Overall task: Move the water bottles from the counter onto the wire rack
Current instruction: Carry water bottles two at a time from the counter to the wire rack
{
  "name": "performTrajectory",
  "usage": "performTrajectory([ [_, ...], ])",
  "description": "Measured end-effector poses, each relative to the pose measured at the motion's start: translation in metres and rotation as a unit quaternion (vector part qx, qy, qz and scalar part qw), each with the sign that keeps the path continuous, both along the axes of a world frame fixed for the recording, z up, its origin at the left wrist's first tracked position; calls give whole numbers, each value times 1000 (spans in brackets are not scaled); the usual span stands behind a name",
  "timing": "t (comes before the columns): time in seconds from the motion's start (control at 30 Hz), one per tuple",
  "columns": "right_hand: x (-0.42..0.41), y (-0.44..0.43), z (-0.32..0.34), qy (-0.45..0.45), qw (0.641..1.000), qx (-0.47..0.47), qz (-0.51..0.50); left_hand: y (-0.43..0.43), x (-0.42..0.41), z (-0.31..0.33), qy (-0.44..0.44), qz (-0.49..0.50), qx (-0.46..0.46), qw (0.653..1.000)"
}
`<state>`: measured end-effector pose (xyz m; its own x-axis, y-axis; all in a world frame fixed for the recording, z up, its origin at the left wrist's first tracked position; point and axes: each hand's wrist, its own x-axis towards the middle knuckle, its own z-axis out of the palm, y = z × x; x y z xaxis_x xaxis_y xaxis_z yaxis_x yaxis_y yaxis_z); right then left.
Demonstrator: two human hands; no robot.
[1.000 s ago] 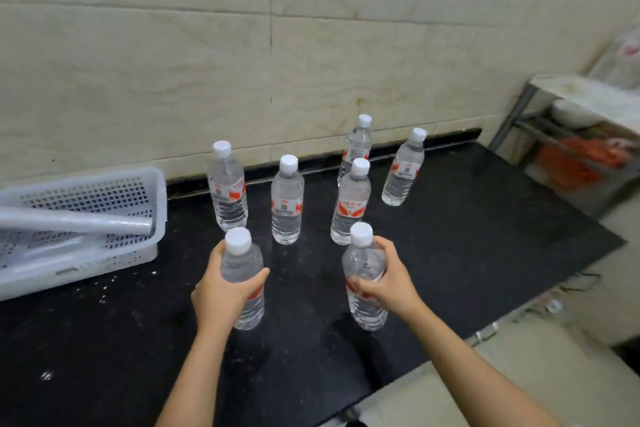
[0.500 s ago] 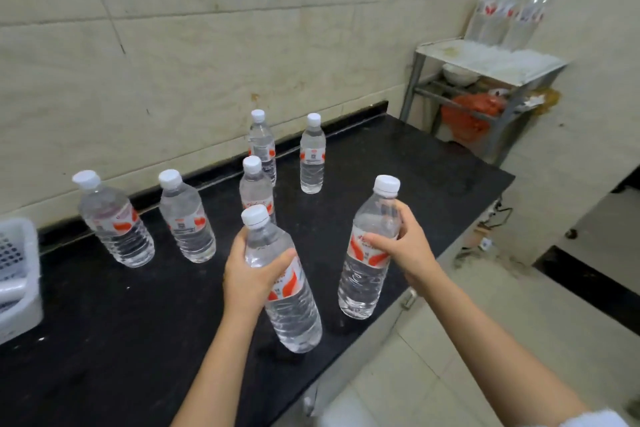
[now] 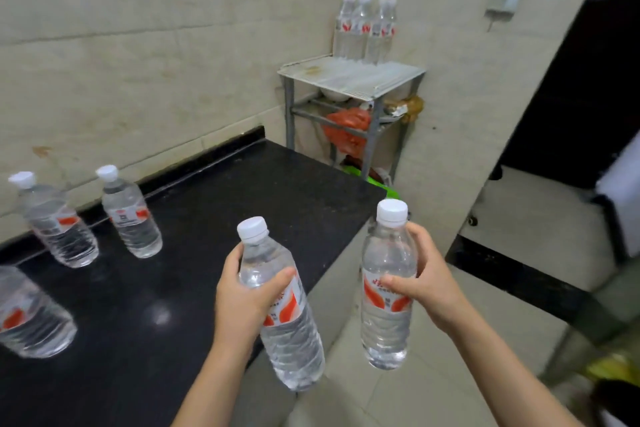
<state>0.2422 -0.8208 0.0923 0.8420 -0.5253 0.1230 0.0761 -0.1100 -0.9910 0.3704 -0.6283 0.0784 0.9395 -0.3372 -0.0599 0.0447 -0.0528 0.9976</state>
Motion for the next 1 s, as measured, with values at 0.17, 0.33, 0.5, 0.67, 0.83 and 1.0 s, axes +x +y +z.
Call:
performTrajectory([
  [0.17,-38,-59,-15,22,998,33,-58,-78,-16,0,6,-73,11,997],
  [0.33,-54,-108,-25,36,994,44,-97,-129,-12,7,-7,-112,27,993],
  [0.5,-44,-164,-20,40,991,34,-123,-191,15,12,-16,-121,26,992],
  [0.67,-7,-242,0,43,991,27,-121,-277,61,2,19,-93,-6,995],
  [0.83,38,-322,19,71,990,32,-114,-370,107,2,42,-93,-31,994],
  [1.0,68,-389,20,82,984,40,-153,-447,141,9,41,-91,-43,994],
])
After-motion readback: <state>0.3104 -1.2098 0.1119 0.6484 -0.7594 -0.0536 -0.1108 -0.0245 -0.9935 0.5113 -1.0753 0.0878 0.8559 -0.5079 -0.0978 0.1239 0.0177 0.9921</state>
